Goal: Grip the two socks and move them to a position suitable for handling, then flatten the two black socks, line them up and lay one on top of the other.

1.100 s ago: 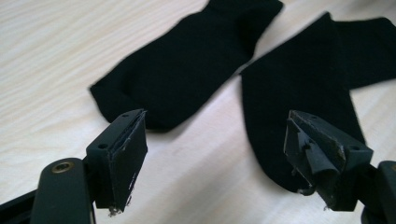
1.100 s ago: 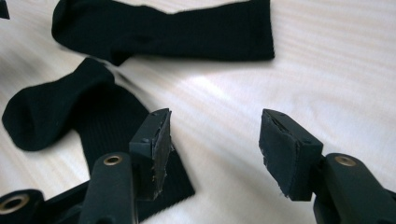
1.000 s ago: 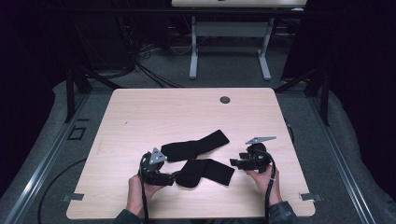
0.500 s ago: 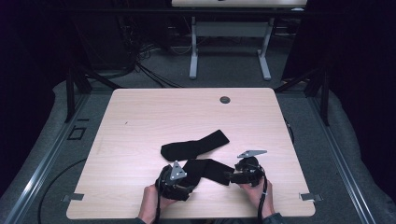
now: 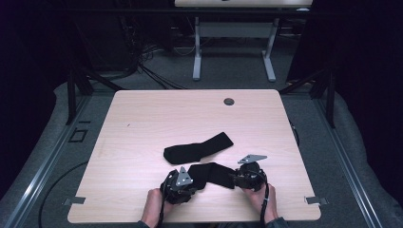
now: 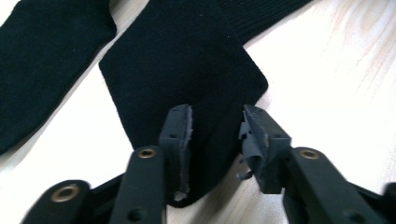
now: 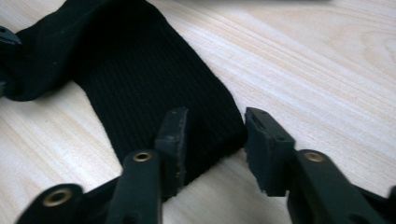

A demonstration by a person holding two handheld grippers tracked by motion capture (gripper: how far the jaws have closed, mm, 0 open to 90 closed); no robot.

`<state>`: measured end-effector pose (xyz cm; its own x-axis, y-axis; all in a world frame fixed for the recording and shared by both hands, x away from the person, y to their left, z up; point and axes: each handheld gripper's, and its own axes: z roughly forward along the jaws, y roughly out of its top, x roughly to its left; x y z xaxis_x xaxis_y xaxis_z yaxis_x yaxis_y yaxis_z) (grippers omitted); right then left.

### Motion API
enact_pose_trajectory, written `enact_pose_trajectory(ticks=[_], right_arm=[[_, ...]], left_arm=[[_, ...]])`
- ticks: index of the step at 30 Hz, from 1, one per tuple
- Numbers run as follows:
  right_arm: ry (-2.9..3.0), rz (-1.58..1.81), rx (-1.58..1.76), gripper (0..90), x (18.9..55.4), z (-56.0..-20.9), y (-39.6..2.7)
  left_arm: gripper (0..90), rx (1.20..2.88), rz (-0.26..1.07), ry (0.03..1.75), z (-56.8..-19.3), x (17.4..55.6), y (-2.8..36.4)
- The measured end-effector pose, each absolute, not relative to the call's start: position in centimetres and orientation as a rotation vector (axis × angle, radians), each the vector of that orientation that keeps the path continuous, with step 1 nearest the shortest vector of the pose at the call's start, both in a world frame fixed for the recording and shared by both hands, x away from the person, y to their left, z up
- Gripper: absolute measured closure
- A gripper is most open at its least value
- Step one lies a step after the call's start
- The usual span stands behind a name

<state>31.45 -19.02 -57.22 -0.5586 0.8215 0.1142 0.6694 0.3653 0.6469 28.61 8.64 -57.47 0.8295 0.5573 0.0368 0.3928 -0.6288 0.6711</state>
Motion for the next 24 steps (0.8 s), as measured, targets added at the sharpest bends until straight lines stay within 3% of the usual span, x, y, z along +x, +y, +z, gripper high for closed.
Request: enact_pose_trajectory(ticks=[5,10,24], right_arm=[[2.412,0.997,1.339,75.2,31.3,-57.3,-19.1],[2.433,1.043,1.367,79.0,31.5,-57.4,-19.5],[2.379,1.159,1.326,79.6,30.6,-54.5,-21.9]], left_arm=[[73.8,2.319,0.319,0.698,-57.5,28.7,8.9],[84.0,2.309,0.343,0.708,-57.4,28.6,9.0],[85.0,2.102,0.319,0.766,-52.8,28.3,12.3]])
